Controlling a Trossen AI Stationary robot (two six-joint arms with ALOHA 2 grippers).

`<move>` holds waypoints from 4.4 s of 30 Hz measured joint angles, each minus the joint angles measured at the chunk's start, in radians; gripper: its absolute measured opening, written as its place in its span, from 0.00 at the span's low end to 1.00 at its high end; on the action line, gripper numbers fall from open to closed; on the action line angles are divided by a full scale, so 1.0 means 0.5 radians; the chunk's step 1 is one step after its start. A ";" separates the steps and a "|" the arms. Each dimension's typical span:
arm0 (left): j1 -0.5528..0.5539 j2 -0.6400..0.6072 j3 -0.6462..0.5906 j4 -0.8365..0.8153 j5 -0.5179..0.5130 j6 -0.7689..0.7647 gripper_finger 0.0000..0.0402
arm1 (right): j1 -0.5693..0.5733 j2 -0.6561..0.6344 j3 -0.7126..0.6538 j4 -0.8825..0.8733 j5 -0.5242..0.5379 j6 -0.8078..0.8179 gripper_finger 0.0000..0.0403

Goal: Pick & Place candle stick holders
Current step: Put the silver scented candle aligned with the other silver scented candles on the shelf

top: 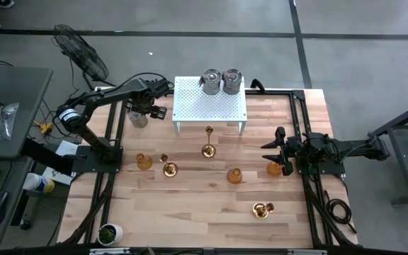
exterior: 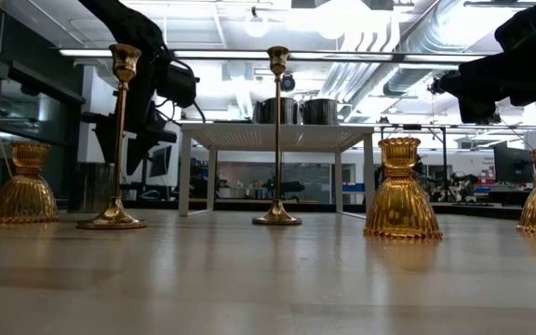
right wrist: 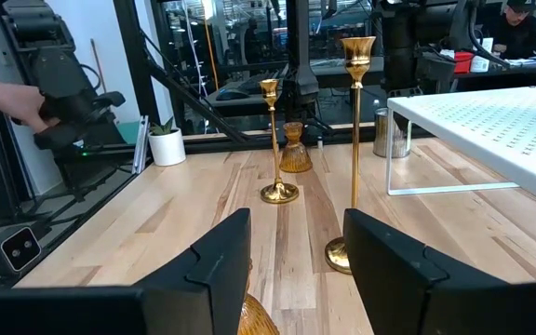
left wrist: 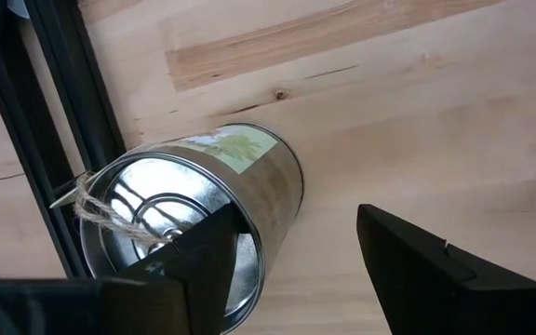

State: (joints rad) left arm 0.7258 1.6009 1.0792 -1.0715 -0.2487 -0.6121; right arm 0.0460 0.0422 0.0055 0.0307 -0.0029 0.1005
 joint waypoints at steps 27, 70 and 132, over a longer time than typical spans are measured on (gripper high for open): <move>0.003 -0.001 0.000 0.045 0.052 0.287 0.34 | 0.000 0.001 0.000 0.000 0.000 0.000 0.41; 0.002 0.000 0.001 -0.022 -0.003 0.093 0.17 | 0.000 0.001 0.000 -0.001 0.000 0.000 0.41; 0.001 -0.046 0.335 -0.374 0.225 0.963 0.00 | 0.000 0.000 0.000 0.000 0.000 0.000 0.41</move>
State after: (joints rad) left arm 0.7261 1.5778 1.2466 -1.2585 -0.1363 -0.1305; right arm 0.0460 0.0422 0.0055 0.0307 -0.0029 0.1005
